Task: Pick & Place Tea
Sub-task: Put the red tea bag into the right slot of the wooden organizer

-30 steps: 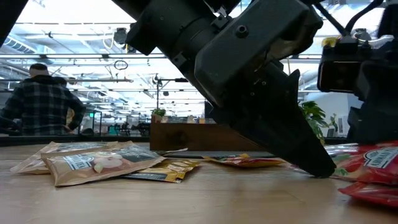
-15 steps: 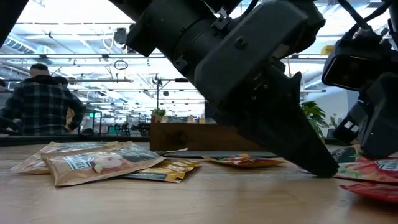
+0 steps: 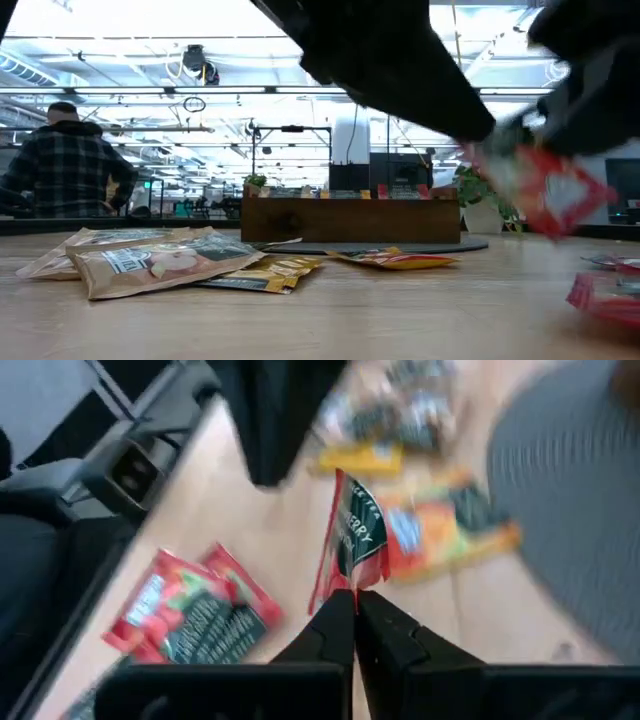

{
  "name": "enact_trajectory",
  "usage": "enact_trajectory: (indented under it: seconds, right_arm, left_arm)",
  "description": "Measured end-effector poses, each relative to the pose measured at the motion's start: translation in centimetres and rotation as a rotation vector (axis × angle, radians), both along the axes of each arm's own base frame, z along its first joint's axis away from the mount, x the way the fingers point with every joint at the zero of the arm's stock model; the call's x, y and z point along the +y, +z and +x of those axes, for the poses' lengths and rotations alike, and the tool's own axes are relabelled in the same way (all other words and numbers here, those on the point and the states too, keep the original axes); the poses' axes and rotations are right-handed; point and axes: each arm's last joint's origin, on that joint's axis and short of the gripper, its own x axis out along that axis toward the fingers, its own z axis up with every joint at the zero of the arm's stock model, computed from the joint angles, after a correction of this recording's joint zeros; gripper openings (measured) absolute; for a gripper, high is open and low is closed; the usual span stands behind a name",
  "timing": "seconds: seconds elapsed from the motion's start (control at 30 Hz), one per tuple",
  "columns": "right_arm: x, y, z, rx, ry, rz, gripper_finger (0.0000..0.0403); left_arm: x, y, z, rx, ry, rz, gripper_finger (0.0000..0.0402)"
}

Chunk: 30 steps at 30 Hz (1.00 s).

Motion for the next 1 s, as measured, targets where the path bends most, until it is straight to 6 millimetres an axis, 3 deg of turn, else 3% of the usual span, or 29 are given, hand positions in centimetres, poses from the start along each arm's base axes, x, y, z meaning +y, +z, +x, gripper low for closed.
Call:
enact_trajectory:
  seconds: [0.2, 0.4, 0.53, 0.77, 1.0]
  right_arm:
    - [0.0, 2.8, -1.5, -0.159, 0.016, -0.257, 0.0000]
    - [0.2, 2.8, -2.0, -0.213, 0.006, -0.530, 0.0000]
    - [0.7, 2.6, -2.6, -0.229, 0.040, -0.671, 0.0000]
    - [1.2, 2.8, -2.8, -0.258, 0.089, -0.727, 0.0000]
    - [0.8, 3.1, -2.2, -0.282, 0.068, -0.746, 0.0000]
  left_arm:
    - [-1.5, 1.9, -1.0, -0.132, 0.132, 0.129, 0.0021]
    - [-0.9, 4.8, -2.6, -0.211, 0.398, 0.262, 0.0021]
    - [-0.2, 6.4, -3.6, -0.196, 0.451, 0.249, 0.0030]
    - [-0.6, 6.6, -3.1, -0.206, 0.444, 0.054, 0.0127]
    - [0.7, 5.4, -2.0, -0.110, 0.405, -0.061, 0.0240]
